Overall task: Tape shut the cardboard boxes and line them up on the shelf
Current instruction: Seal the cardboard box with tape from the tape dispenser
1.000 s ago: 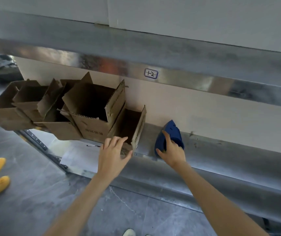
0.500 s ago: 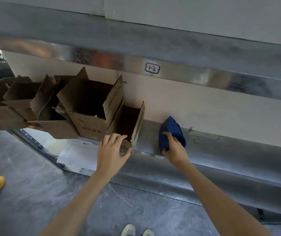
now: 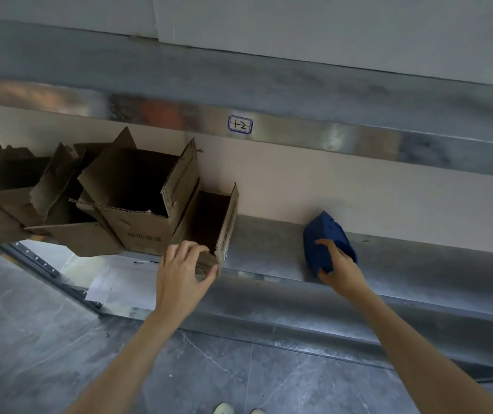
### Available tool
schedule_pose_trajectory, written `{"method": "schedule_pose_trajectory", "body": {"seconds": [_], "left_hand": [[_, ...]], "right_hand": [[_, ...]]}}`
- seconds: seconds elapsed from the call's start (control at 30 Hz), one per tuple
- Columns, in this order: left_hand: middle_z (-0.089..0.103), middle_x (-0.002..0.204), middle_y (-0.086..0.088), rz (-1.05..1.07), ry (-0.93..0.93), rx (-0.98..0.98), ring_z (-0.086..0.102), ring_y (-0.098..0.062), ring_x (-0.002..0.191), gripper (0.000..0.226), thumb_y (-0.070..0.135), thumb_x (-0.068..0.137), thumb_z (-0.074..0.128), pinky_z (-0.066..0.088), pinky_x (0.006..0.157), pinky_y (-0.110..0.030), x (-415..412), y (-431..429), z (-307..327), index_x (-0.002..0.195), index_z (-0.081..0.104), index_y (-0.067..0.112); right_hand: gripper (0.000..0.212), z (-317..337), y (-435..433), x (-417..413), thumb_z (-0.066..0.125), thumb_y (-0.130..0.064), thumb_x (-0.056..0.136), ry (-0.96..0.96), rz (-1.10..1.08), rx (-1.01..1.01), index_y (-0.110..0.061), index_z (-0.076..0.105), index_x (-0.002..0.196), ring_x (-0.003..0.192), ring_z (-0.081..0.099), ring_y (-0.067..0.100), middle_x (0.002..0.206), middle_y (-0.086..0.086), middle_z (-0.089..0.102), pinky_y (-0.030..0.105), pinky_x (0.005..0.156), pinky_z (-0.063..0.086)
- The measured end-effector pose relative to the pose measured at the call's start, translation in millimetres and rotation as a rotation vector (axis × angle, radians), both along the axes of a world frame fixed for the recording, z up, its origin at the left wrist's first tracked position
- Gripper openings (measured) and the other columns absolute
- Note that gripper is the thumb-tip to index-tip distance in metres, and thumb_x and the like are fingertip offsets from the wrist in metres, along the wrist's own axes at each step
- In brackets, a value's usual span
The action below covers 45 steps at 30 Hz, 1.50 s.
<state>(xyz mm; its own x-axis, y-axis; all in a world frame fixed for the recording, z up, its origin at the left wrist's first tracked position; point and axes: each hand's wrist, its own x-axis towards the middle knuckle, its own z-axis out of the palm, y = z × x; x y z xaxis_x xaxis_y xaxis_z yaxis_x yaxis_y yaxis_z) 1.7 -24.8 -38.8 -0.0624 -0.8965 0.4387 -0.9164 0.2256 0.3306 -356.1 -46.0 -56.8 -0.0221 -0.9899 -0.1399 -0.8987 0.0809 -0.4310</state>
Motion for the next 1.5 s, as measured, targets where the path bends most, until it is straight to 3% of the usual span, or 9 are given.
{"method": "schedule_pose_trajectory", "body": {"seconds": [0.13, 0.27, 0.43, 0.63, 0.93, 1.03, 1.13, 1.23, 1.5], "left_hand": [[0.06, 0.1, 0.006, 0.012, 0.018, -0.006, 0.047, -0.017, 0.095, 0.035, 0.036, 0.073, 0.082, 0.049, 0.072, -0.034, -4, 0, -1, 0.101, 0.069, 0.02], [0.06, 0.101, 0.005, 0.014, 0.038, -0.009, 0.046, -0.016, 0.096, 0.036, 0.035, 0.072, 0.083, 0.05, 0.071, -0.035, -6, 3, -1, 0.101, 0.068, 0.019], [0.06, 0.103, 0.004, -0.045, 0.043, 0.013, 0.048, -0.018, 0.099, 0.04, 0.036, 0.07, 0.085, 0.051, 0.075, -0.035, -9, 7, -2, 0.101, 0.066, 0.018], [0.059, 0.102, 0.005, -0.118, 0.059, -0.005, 0.046, -0.014, 0.099, 0.043, 0.041, 0.068, 0.083, 0.047, 0.077, -0.026, -16, 5, 2, 0.099, 0.065, 0.018], [0.052, 0.099, 0.008, -0.227, 0.08, 0.091, 0.047, -0.012, 0.095, 0.041, 0.037, 0.07, 0.084, 0.05, 0.065, -0.029, -16, 2, 2, 0.085, 0.051, 0.019], [0.05, 0.102, 0.008, -0.252, 0.119, 0.115, 0.046, -0.01, 0.097, 0.038, 0.03, 0.073, 0.083, 0.049, 0.071, -0.026, -15, -6, 5, 0.086, 0.05, 0.019], [0.049, 0.121, 0.005, -0.283, 0.152, 0.15, 0.049, -0.009, 0.113, 0.034, 0.026, 0.077, 0.082, 0.047, 0.084, -0.019, -13, -16, 6, 0.09, 0.05, 0.02], [0.036, 0.141, 0.005, -0.262, 0.177, 0.178, 0.049, -0.005, 0.11, 0.037, 0.027, 0.078, 0.082, 0.04, 0.081, -0.011, -13, -25, 6, 0.094, 0.048, 0.024], [0.033, 0.142, 0.008, -0.274, 0.295, 0.211, 0.051, -0.017, 0.119, 0.04, 0.026, 0.076, 0.083, 0.049, 0.102, -0.034, -19, -51, 9, 0.101, 0.052, 0.026]], "right_hand": [[0.076, 5, -1, -3, 0.065, -0.023, 0.091, 0.017, 0.031, 0.057, -0.032, 0.017, 0.149, 0.084, 0.064, 0.024, 0.12, 0.011, 0.06, 0.04, 0.065, 0.056], [0.077, 17, -2, -5, 0.064, -0.045, 0.089, 0.033, -0.002, -0.059, -0.034, 0.018, 0.151, 0.103, 0.06, 0.029, 0.131, 0.009, 0.053, 0.038, 0.068, 0.051], [0.07, 36, -10, -1, 0.066, -0.044, 0.088, 0.1, -0.05, -0.269, -0.026, 0.033, 0.146, 0.112, 0.053, 0.027, 0.128, 0.005, 0.052, 0.04, 0.064, 0.053], [0.067, 40, -21, 16, 0.068, -0.039, 0.088, 0.036, 0.081, -0.246, -0.024, 0.036, 0.145, 0.129, 0.044, 0.027, 0.142, 0.005, 0.046, 0.041, 0.082, 0.052], [0.072, 44, -33, 38, 0.072, -0.035, 0.085, -0.08, 0.221, -0.262, -0.031, 0.033, 0.145, 0.117, 0.054, 0.023, 0.145, 0.001, 0.044, 0.035, 0.084, 0.054], [0.066, 41, -34, 36, 0.073, -0.03, 0.085, -0.095, 0.252, -0.188, -0.027, 0.039, 0.142, 0.113, 0.058, 0.023, 0.137, 0.003, 0.052, 0.036, 0.09, 0.053], [0.053, 38, -32, 33, 0.072, -0.026, 0.087, -0.097, 0.274, -0.172, -0.023, 0.048, 0.134, 0.114, 0.057, 0.02, 0.128, 0.0, 0.058, 0.033, 0.092, 0.051], [0.045, 37, -30, 29, 0.072, -0.024, 0.087, -0.12, 0.283, -0.195, -0.023, 0.054, 0.128, 0.108, 0.059, 0.016, 0.123, -0.002, 0.059, 0.027, 0.089, 0.051], [0.04, 35, -18, 18, 0.071, -0.021, 0.087, -0.165, 0.287, -0.195, -0.022, 0.055, 0.124, 0.102, 0.059, 0.009, 0.119, -0.004, 0.058, 0.024, 0.083, 0.056]]}}
